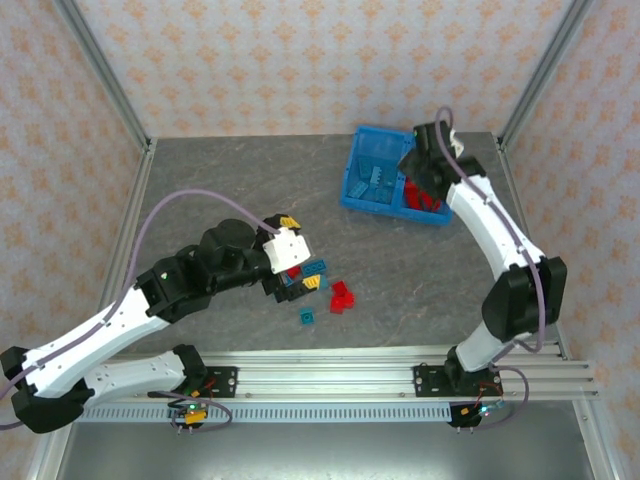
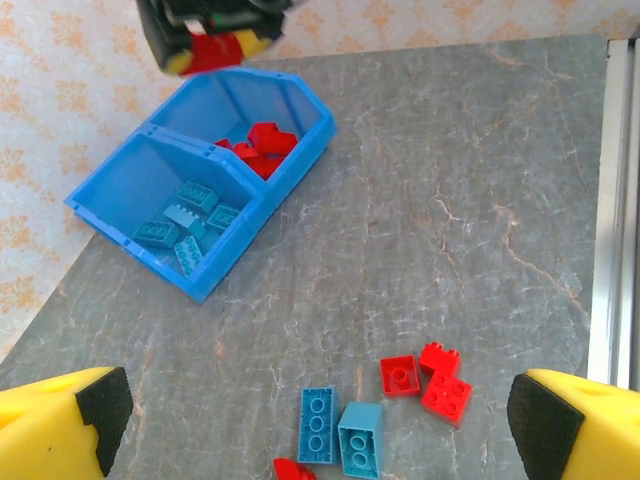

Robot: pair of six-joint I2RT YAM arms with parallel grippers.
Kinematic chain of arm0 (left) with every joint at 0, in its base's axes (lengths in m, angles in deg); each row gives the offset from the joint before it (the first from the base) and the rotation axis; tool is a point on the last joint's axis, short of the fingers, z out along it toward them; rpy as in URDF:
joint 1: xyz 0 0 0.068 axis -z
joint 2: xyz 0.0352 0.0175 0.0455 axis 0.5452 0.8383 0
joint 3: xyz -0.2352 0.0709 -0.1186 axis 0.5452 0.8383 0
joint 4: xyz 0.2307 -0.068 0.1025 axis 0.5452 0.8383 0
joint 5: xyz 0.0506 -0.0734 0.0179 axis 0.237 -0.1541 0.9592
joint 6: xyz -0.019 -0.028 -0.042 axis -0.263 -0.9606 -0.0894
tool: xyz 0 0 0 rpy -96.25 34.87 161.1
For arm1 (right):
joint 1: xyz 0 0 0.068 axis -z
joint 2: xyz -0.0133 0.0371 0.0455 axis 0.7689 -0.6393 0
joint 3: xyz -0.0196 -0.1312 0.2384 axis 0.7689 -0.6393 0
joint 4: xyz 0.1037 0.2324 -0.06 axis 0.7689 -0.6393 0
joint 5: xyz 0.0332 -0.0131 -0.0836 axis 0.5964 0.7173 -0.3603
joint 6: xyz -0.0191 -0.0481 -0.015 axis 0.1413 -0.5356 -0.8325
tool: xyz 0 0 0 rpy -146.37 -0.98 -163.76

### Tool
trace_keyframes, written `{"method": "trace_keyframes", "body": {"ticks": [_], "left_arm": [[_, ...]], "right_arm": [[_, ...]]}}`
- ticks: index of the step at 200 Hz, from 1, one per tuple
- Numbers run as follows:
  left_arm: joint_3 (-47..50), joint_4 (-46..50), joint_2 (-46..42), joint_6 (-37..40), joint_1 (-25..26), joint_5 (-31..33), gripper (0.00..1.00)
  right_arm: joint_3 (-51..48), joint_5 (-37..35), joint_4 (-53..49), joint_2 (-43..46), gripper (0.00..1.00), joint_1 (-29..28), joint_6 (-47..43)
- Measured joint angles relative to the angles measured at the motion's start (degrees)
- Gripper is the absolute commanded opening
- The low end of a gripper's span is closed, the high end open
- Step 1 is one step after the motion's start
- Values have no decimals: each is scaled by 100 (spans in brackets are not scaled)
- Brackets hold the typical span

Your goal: Sort the legos into containers by color

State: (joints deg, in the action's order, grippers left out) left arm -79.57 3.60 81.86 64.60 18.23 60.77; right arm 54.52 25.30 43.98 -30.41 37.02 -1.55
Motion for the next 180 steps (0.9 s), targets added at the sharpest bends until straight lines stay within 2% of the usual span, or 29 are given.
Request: {"method": "trace_keyframes", "body": {"ticks": [27, 50, 87, 112, 151, 180], "left_arm": [[-4, -9, -31, 33, -7, 83, 100], [57, -13, -328, 9, -33, 155, 100], [282, -48, -846, -190, -42, 509, 100], [363, -122, -903, -289, -42, 660, 100], [413, -140, -876, -332, -42, 704, 100], [413, -138, -824, -334, -42, 699, 100]], "right_arm": [[1279, -107, -208, -1156, 46, 428, 264], [2468, -184, -446, -2308, 48, 566, 315], [3062, -505, -798, -3005, 46, 496, 256], [2927, -623, -793, -2903, 48, 446, 280], [1537, -501, -262, -2319, 49, 472, 415], [1438, -229, -26, -2315, 49, 588, 481]]}}
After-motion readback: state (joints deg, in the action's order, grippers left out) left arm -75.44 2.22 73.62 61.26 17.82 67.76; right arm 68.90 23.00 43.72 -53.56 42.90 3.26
